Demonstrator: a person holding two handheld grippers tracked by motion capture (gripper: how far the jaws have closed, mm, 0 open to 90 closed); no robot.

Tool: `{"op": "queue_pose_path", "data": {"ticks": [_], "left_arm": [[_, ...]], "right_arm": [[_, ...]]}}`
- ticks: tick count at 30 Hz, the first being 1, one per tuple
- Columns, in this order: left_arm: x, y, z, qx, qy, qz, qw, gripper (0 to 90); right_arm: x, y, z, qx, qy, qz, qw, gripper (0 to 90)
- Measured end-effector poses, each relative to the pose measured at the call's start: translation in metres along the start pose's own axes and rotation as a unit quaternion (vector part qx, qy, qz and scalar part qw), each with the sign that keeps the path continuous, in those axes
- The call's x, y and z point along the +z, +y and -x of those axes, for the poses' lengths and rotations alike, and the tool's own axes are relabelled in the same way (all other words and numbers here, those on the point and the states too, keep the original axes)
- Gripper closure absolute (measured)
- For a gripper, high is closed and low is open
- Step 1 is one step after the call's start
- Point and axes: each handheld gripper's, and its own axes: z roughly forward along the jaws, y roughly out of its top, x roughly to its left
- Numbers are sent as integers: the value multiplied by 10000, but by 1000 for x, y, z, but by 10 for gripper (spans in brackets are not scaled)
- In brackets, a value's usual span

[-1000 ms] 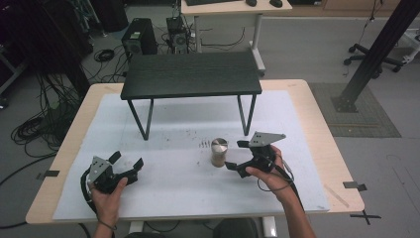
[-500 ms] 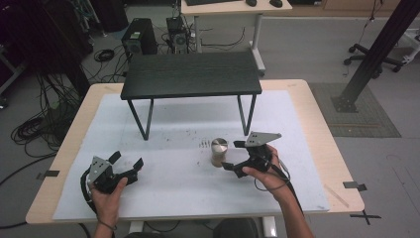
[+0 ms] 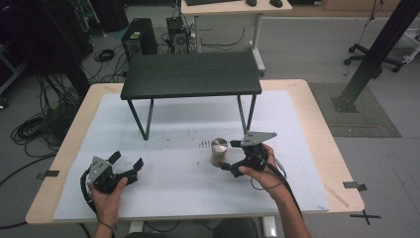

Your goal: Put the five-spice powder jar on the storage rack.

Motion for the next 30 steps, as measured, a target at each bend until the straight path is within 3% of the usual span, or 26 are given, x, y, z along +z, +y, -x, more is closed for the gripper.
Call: {"op": "queue_pose_path", "data": {"ticks": [30], "left_arm": [[0, 0, 0, 6, 2, -5, 10000, 53]], "right_arm": [[12, 3, 1, -2, -4, -15, 10000, 69]]}}
